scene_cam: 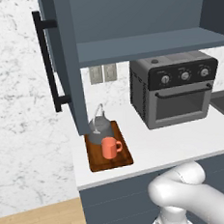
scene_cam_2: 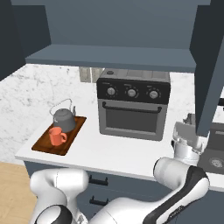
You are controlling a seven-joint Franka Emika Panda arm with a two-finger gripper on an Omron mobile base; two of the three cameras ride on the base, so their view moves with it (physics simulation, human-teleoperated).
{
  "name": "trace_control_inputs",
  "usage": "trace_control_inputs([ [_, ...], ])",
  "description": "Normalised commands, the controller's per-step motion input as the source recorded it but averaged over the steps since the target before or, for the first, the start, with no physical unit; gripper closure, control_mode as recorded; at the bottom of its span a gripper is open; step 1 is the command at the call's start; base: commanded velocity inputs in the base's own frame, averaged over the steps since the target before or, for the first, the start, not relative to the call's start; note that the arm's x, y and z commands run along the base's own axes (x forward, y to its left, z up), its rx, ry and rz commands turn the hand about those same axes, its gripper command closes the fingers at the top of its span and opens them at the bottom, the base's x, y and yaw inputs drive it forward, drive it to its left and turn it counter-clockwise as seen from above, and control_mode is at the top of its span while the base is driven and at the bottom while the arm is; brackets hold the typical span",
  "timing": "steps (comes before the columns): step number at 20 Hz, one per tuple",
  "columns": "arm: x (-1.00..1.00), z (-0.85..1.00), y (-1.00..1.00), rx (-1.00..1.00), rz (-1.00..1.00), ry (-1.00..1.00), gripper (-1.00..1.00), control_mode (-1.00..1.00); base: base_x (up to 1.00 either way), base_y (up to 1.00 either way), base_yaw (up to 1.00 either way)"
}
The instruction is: Pick the kettle from the counter and place it on the tray. Then pick the mug from the cabinet and place it on the tray. Then close the cabinet doors.
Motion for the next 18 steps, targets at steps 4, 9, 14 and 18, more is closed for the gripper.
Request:
trace_control_inputs([
  [4, 0.01, 0.00, -0.28, 0.09, 0.00, 0.00, 1.00, -1.00, 0.00, 0.00, 0.00],
  [9, 0.07, 0.00, -0.25, 0.07, 0.00, 0.00, 1.00, -1.00, 0.00, 0.00, 0.00],
  [14, 0.15, 0.01, -0.04, 0.06, 0.01, -0.03, 1.00, -1.00, 0.00, 0.00, 0.00],
  [18, 0.10, 0.14, -0.07, 0.10, 0.07, -0.09, 1.00, -1.00, 0.00, 0.00, 0.00],
])
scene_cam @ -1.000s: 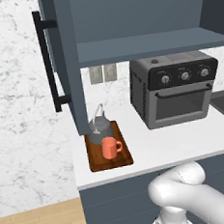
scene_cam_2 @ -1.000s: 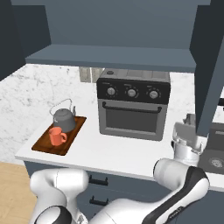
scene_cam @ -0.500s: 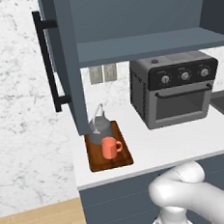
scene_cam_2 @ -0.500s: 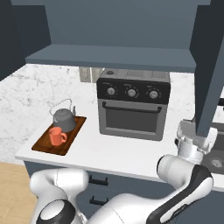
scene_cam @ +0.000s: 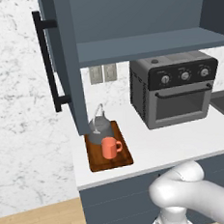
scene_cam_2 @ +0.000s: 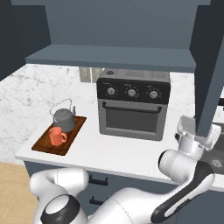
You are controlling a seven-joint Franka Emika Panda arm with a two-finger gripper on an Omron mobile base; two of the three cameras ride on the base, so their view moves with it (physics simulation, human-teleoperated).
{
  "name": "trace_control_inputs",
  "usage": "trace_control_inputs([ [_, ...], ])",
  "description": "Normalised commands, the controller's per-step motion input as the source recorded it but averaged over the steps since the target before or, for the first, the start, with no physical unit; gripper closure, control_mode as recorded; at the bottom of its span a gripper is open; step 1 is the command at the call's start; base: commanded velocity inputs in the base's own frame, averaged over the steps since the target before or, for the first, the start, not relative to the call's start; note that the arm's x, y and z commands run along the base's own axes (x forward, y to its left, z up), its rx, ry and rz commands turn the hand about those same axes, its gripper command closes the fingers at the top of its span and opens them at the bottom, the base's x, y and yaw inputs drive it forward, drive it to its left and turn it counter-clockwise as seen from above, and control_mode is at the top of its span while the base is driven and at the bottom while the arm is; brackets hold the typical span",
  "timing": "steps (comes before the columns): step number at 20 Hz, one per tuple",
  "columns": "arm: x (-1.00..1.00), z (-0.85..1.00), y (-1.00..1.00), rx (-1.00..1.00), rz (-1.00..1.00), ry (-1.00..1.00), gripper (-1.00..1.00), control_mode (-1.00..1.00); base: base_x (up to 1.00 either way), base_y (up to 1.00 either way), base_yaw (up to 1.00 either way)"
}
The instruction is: Pick the kettle from the counter and place it on the tray. Then pick the mug from the cabinet and place it on the tray. Then close the cabinet doors.
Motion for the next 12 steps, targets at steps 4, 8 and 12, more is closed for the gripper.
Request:
trace_control_inputs([
  [4, 0.19, 0.05, -0.04, 0.18, 0.13, -0.26, 1.00, -1.00, 0.00, 0.00, 0.00],
  [8, 0.19, 0.00, 0.00, 0.17, 0.12, -0.30, 1.00, -1.00, 0.00, 0.00, 0.00],
  [12, 0.01, 0.17, -0.02, 0.11, 0.03, -0.12, 1.00, -1.00, 0.00, 0.00, 0.00],
])
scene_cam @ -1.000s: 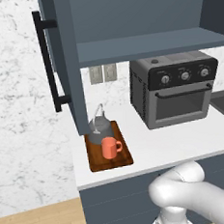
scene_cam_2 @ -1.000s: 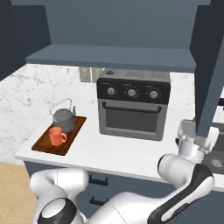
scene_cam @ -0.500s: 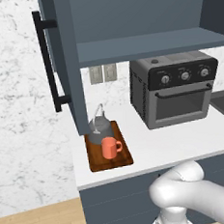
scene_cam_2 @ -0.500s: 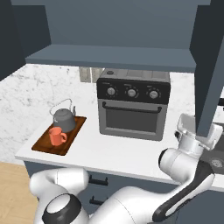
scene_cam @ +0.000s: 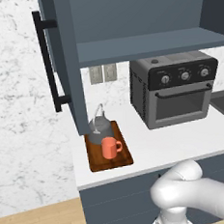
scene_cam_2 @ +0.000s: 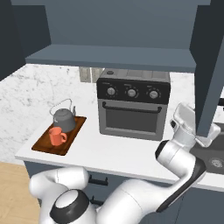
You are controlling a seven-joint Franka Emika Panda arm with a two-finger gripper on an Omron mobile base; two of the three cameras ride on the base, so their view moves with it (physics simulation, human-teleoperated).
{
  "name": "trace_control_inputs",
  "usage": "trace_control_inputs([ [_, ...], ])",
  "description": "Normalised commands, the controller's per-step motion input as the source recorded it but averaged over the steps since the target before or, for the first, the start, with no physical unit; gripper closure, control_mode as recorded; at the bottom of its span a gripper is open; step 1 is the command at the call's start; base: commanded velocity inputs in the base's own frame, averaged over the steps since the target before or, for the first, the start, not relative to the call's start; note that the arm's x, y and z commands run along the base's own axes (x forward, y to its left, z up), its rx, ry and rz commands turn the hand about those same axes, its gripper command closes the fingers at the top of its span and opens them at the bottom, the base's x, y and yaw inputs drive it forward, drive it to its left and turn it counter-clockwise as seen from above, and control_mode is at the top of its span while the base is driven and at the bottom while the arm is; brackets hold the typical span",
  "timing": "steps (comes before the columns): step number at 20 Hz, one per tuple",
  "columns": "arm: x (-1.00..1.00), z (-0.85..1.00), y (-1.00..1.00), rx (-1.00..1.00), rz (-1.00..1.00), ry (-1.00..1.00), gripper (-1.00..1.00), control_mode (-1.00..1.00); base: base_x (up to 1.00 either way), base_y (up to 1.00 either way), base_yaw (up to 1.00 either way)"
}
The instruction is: Pick the kettle from the counter and place it on the tray. Then pick the mug from the cabinet and place it on the tray. Then close the cabinet doors.
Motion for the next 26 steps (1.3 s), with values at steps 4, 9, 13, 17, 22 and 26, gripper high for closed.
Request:
trace_control_inputs([
  [4, 0.00, 0.43, -0.06, 0.02, -0.01, 0.01, 1.00, -1.00, 0.00, 0.00, 0.00],
  [9, 0.00, 0.31, -0.03, 0.00, -0.09, 0.06, 1.00, -1.00, 0.00, 0.00, 0.00],
  [13, -0.20, 0.08, 0.00, -0.10, -0.16, 0.00, 1.00, -1.00, 0.00, 0.00, 0.00],
  [17, -0.09, 0.31, 0.00, -0.09, -0.19, 0.05, 1.00, -1.00, 0.00, 0.00, 0.00],
  [22, -0.10, 0.21, 0.12, -0.15, -0.21, 0.05, 1.00, -1.00, 0.00, 0.00, 0.00],
  [26, -0.13, 0.21, 0.24, -0.16, -0.17, 0.00, 1.00, -1.00, 0.00, 0.00, 0.00],
])
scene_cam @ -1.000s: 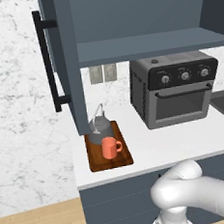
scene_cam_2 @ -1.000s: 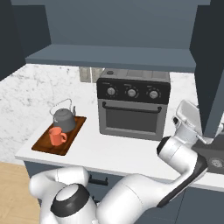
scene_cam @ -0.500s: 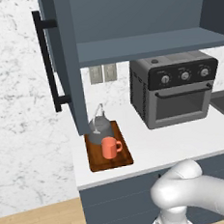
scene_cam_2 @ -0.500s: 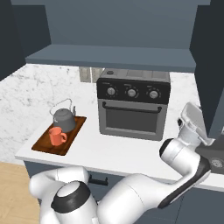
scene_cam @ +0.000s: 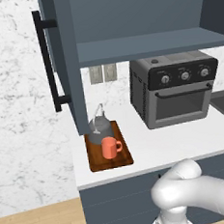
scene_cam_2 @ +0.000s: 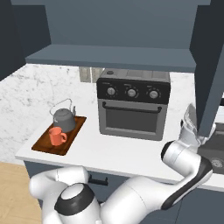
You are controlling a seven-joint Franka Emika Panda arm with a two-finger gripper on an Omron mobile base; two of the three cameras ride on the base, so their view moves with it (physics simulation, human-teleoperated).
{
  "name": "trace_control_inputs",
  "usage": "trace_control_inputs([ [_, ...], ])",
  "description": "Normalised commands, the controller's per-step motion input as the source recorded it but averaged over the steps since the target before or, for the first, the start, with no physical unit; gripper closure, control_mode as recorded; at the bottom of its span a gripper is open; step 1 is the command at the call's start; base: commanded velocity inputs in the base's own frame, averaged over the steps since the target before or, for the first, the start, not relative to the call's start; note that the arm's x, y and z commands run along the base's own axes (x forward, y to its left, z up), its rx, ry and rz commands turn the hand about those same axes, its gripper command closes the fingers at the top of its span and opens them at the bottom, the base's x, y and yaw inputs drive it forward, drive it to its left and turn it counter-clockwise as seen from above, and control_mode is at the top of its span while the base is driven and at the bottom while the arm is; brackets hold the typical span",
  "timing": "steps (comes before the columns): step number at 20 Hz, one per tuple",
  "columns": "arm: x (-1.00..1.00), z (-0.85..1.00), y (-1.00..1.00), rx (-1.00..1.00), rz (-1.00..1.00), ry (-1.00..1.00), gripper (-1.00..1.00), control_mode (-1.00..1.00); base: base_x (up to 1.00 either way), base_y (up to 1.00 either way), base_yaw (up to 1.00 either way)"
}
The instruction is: Pick the kettle from the counter and place it on the tray. Then pick the mug from the cabinet and place it on the tray. Then close the cabinet doors.
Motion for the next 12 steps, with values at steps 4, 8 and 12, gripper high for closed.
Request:
trace_control_inputs([
  [4, -0.02, 0.25, 0.09, -0.09, -0.03, -0.05, 1.00, -1.00, 0.00, 0.00, 0.00],
  [8, -0.06, 0.32, 0.00, -0.03, 0.00, -0.05, 1.00, -1.00, 0.00, 0.00, 0.00],
  [12, -0.32, 0.33, 0.06, -0.09, 0.00, -0.07, 1.00, -1.00, 0.00, 0.00, 0.00],
])
